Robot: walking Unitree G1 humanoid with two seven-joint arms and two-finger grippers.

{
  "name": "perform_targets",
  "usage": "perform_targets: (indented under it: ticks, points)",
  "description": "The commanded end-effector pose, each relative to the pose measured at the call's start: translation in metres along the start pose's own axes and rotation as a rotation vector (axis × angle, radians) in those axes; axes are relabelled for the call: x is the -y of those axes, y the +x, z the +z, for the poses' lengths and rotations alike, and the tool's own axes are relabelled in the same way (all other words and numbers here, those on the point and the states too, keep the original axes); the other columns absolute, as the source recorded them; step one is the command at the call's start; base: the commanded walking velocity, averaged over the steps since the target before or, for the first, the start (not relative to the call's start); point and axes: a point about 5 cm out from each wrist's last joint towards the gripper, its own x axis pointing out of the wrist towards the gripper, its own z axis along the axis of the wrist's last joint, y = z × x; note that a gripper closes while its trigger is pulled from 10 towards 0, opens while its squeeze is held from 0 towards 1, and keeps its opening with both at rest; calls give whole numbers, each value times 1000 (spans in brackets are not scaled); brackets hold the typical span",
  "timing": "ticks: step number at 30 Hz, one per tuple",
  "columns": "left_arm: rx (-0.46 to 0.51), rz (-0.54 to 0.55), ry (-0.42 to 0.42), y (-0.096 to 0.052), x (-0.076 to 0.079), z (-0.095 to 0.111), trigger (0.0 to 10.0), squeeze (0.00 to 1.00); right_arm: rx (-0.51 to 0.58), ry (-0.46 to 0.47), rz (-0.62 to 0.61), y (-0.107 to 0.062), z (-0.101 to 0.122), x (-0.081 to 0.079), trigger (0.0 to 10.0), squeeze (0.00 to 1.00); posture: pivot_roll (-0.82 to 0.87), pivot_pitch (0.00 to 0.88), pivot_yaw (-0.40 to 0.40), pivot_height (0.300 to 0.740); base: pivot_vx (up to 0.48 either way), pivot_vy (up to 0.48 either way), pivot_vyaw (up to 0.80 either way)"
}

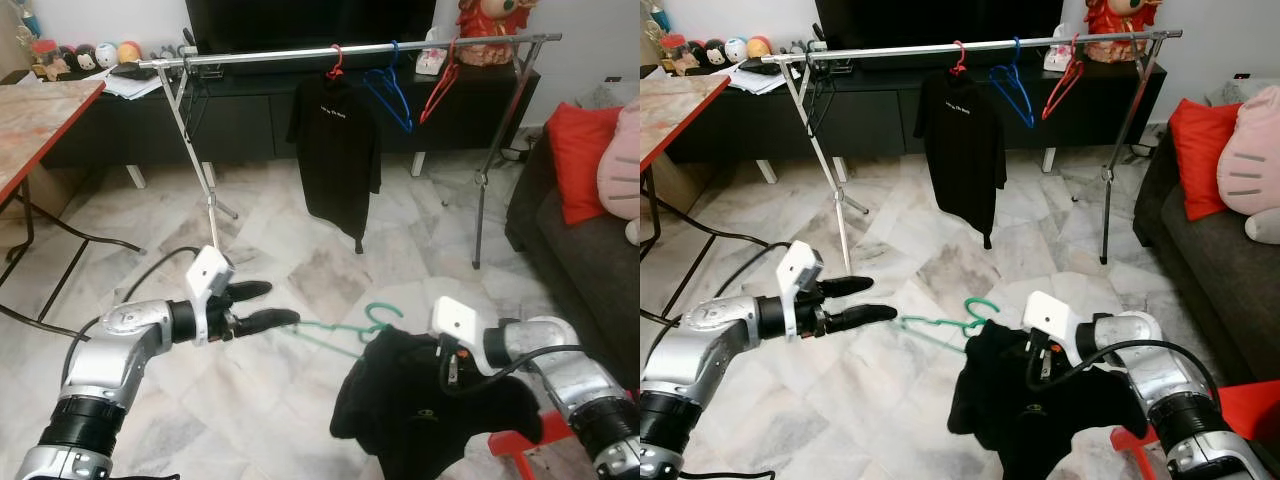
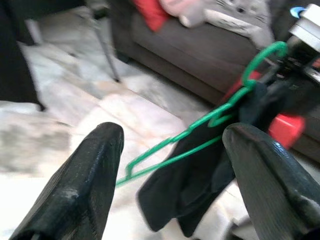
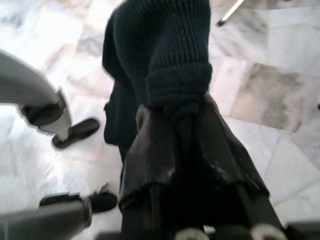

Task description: Hang hanger

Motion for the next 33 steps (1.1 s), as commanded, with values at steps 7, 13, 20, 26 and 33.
perform_targets:
  ticks: [7, 13, 20, 26, 33]
  points:
    - [81, 159, -15, -6, -12, 1, 10000, 0, 0, -16, -52, -5, 0, 8, 0, 0, -10, 3, 35, 740, 0, 0, 0]
    - [167, 343, -62, -18, -27, 0, 10000, 0, -24, 5, -125, -6, -4, 15, 0, 0, -8, 0, 36, 740, 0, 0, 0]
    - [153, 456, -92, -15, -32, -11, 10000, 0, -67, 31, -260, -5, -3, 28, 0, 0, -6, 0, 37, 740, 0, 0, 0]
    - [42, 297, -126, 1, -11, -35, 10000, 0, -40, 40, -344, -8, 13, 42, 0, 0, -10, 4, 42, 740, 0, 0, 0]
    - [-104, 200, -78, 14, 2, -60, 10000, 0, 49, -58, -299, -12, 48, 49, 0, 0, -18, 10, 48, 740, 0, 0, 0]
